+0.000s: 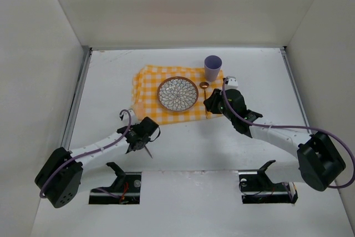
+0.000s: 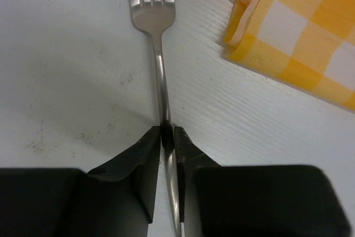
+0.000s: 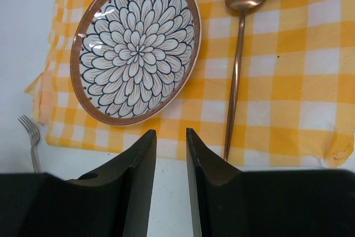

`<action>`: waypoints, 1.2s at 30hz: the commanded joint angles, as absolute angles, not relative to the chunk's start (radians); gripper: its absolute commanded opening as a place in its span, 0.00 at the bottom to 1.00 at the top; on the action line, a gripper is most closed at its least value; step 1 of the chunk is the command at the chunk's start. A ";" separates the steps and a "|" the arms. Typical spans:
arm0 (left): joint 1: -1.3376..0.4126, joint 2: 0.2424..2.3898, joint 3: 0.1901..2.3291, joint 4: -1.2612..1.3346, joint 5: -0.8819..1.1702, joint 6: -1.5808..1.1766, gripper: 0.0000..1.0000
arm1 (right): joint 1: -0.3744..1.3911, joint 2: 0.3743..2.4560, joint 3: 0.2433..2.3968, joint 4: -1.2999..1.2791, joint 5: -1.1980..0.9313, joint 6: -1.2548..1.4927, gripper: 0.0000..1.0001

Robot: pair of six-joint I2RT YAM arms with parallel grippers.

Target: Set the dinner table for one person

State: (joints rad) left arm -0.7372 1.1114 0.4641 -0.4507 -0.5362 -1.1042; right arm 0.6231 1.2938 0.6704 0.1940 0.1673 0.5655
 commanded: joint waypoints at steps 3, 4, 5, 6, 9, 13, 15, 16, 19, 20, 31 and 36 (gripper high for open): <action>-0.726 1.101 0.445 -0.483 -0.515 -1.074 0.08 | 0.617 1.279 0.680 0.242 0.169 0.574 0.34; -0.725 1.089 0.445 -0.494 -0.512 -1.072 0.07 | 0.613 1.279 0.678 0.241 0.172 0.575 0.34; -0.729 1.072 0.446 -0.502 -0.505 -1.074 0.06 | 0.604 1.282 0.678 0.238 0.173 0.580 0.34; -0.745 1.057 0.452 -0.511 -0.505 -1.071 0.05 | 0.596 1.285 0.678 0.232 0.170 0.583 0.34; -0.795 1.045 0.501 -0.584 -0.550 -1.055 0.04 | 0.588 1.281 0.678 0.222 0.166 0.592 0.34; -0.854 1.051 0.622 -0.698 -0.646 -0.999 0.03 | 0.585 1.278 0.672 0.232 0.166 0.597 0.34; -0.866 1.061 0.678 -0.707 -0.673 -0.954 0.03 | 0.585 1.279 0.673 0.230 0.166 0.598 0.34; -0.864 1.074 0.705 -0.700 -0.681 -0.922 0.03 | 0.587 1.276 0.673 0.232 0.166 0.598 0.34; -0.860 1.107 0.773 -0.664 -0.683 -0.861 0.03 | 0.584 1.275 0.667 0.239 0.166 0.603 0.34; -0.857 1.126 0.799 -0.644 -0.690 -0.817 0.03 | 0.579 1.276 0.666 0.242 0.166 0.604 0.34; -0.650 1.445 0.996 -0.396 -0.620 -0.439 0.03 | 0.582 1.289 0.664 0.245 0.187 0.604 0.34; -0.559 1.537 1.019 -0.301 -0.529 -0.370 0.03 | 0.579 1.290 0.661 0.252 0.187 0.604 0.34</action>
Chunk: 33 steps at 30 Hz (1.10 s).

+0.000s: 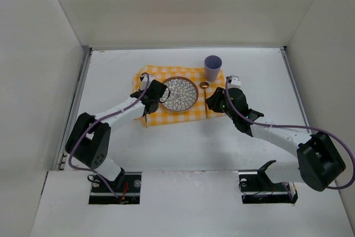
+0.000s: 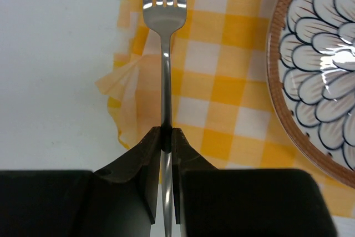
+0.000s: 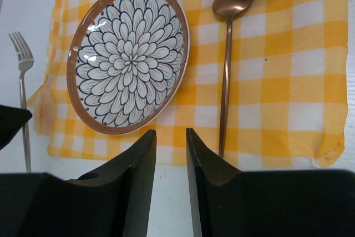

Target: Set the dinner table for one person

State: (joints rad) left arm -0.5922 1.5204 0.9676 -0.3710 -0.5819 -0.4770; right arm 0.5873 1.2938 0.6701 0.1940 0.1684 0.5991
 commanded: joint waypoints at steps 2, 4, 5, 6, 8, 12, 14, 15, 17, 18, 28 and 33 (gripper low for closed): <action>-0.545 1.563 1.035 -0.285 -0.509 -0.359 0.03 | 0.581 1.289 0.661 0.252 0.187 0.604 0.34; -0.545 1.581 1.049 -0.264 -0.491 -0.347 0.03 | 0.581 1.292 0.660 0.255 0.187 0.604 0.34; -0.545 1.591 1.057 -0.253 -0.486 -0.341 0.03 | 0.581 1.296 0.661 0.256 0.187 0.604 0.34; -0.545 1.600 1.065 -0.247 -0.485 -0.334 0.04 | 0.581 1.299 0.663 0.256 0.187 0.604 0.33; -0.541 1.634 1.083 -0.239 -0.480 -0.325 0.04 | 0.582 1.301 0.664 0.256 0.187 0.603 0.33; -0.522 1.703 1.117 -0.238 -0.480 -0.316 0.04 | 0.582 1.307 0.666 0.256 0.187 0.603 0.33; -0.521 1.724 1.124 -0.236 -0.480 -0.307 0.04 | 0.582 1.307 0.666 0.256 0.187 0.601 0.33; -0.521 1.735 1.129 -0.233 -0.480 -0.302 0.04 | 0.582 1.305 0.666 0.256 0.187 0.601 0.34; -0.521 1.750 1.138 -0.230 -0.485 -0.293 0.04 | 0.582 1.305 0.666 0.256 0.187 0.600 0.34; -0.519 1.755 1.141 -0.230 -0.486 -0.288 0.04 | 0.582 1.308 0.667 0.256 0.187 0.600 0.34; -0.512 1.787 1.123 -0.213 -0.492 -0.310 0.08 | 0.582 1.322 0.675 0.252 0.187 0.594 0.34; -0.508 1.746 1.089 -0.195 -0.500 -0.331 0.19 | 0.582 1.324 0.675 0.252 0.186 0.594 0.34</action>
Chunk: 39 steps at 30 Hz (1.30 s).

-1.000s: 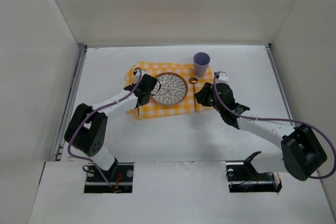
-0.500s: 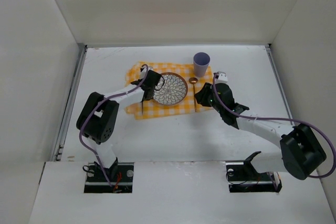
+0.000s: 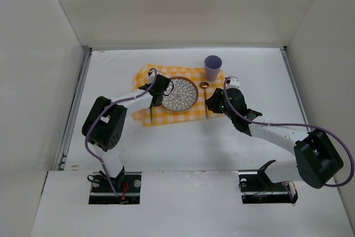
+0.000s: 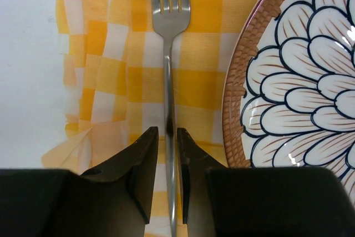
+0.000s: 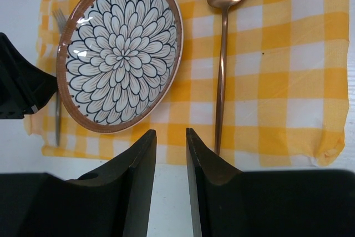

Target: Set the dinner table for one person

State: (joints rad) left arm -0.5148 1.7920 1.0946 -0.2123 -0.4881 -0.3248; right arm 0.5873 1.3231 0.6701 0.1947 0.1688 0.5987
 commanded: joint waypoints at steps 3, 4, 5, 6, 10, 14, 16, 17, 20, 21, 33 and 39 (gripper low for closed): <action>-0.505 1.695 1.069 -0.189 -0.506 -0.353 0.27 | 0.582 1.315 0.673 0.255 0.187 0.592 0.34; -0.505 1.671 1.065 -0.192 -0.506 -0.360 0.29 | 0.582 1.315 0.672 0.255 0.187 0.592 0.34; -0.505 1.649 1.060 -0.195 -0.506 -0.365 0.30 | 0.582 1.315 0.672 0.253 0.187 0.592 0.34; -0.510 1.613 1.049 -0.193 -0.508 -0.371 0.31 | 0.582 1.315 0.672 0.252 0.187 0.592 0.34; -0.528 1.423 0.974 -0.175 -0.515 -0.431 0.35 | 0.582 1.276 0.651 0.267 0.199 0.603 0.30; -0.515 1.211 0.839 -0.149 -0.514 -0.517 0.36 | 0.562 1.155 0.571 0.336 0.253 0.638 0.12; -0.489 1.090 0.746 -0.150 -0.515 -0.581 0.37 | 0.542 1.093 0.529 0.368 0.278 0.652 0.09; -0.467 1.025 0.697 -0.159 -0.509 -0.619 0.38 | 0.526 1.063 0.508 0.379 0.293 0.661 0.09; -0.395 0.855 0.574 -0.189 -0.491 -0.707 0.40 | 0.460 1.003 0.460 0.387 0.307 0.713 0.10; -0.374 0.815 0.549 -0.202 -0.486 -0.721 0.40 | 0.437 0.988 0.447 0.388 0.304 0.732 0.11; -0.101 0.560 0.394 -0.367 -0.421 -0.808 0.45 | 0.245 0.909 0.311 0.472 0.281 0.899 0.42; -0.079 0.647 0.396 -0.273 -0.331 -0.830 0.44 | 0.258 0.988 0.333 0.494 0.259 0.893 0.42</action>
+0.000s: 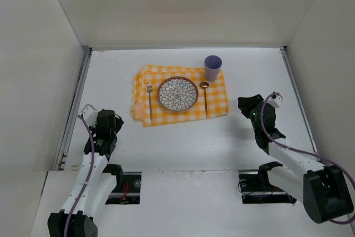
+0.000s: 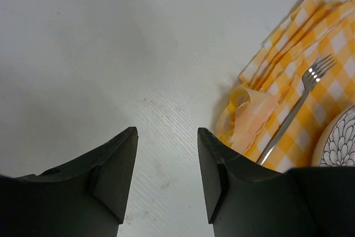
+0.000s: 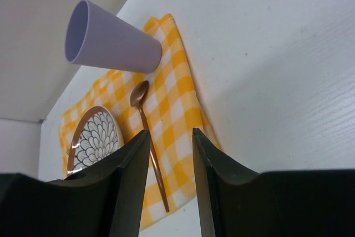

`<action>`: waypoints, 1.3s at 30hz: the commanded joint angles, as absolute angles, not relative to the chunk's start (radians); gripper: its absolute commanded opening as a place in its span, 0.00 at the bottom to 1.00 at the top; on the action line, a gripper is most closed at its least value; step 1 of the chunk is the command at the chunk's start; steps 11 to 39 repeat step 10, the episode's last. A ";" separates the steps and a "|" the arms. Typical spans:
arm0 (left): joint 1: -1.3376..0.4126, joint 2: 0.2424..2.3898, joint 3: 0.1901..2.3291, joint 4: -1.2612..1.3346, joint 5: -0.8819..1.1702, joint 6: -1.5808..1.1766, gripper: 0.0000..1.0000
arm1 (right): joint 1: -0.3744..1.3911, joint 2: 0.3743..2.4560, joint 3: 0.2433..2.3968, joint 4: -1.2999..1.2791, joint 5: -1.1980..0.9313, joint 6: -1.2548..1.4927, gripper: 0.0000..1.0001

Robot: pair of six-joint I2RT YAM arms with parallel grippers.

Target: Set the dinner table for one person

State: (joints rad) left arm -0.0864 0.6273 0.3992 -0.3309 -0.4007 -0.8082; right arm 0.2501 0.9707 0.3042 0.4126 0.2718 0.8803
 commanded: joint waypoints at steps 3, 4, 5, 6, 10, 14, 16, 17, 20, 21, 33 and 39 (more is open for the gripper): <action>-0.090 0.666 0.402 -0.244 -0.330 -0.821 0.44 | 0.258 0.994 0.334 0.499 0.247 0.894 0.43; -0.093 0.667 0.399 -0.239 -0.331 -0.821 0.44 | 0.258 0.993 0.334 0.499 0.242 0.894 0.43; -0.093 0.670 0.394 -0.233 -0.331 -0.821 0.43 | 0.258 0.986 0.336 0.499 0.239 0.893 0.43; -0.091 0.675 0.391 -0.227 -0.328 -0.822 0.42 | 0.258 0.983 0.334 0.499 0.242 0.893 0.43; -0.096 0.690 0.405 -0.225 -0.327 -0.808 0.44 | 0.258 0.994 0.337 0.499 0.238 0.894 0.43; -0.096 0.690 0.405 -0.225 -0.327 -0.808 0.44 | 0.258 0.994 0.337 0.499 0.238 0.894 0.43; -0.096 0.690 0.405 -0.225 -0.327 -0.808 0.44 | 0.258 0.994 0.337 0.499 0.238 0.894 0.43; -0.096 0.690 0.405 -0.225 -0.327 -0.808 0.44 | 0.258 0.994 0.337 0.499 0.238 0.894 0.43; -0.096 0.690 0.405 -0.225 -0.327 -0.808 0.44 | 0.258 0.994 0.337 0.499 0.238 0.894 0.43; -0.096 0.690 0.405 -0.225 -0.327 -0.808 0.44 | 0.258 0.994 0.337 0.499 0.238 0.894 0.43; -0.096 0.690 0.405 -0.225 -0.327 -0.808 0.44 | 0.258 0.994 0.337 0.499 0.238 0.894 0.43; -0.096 0.690 0.405 -0.225 -0.327 -0.808 0.44 | 0.258 0.994 0.337 0.499 0.238 0.894 0.43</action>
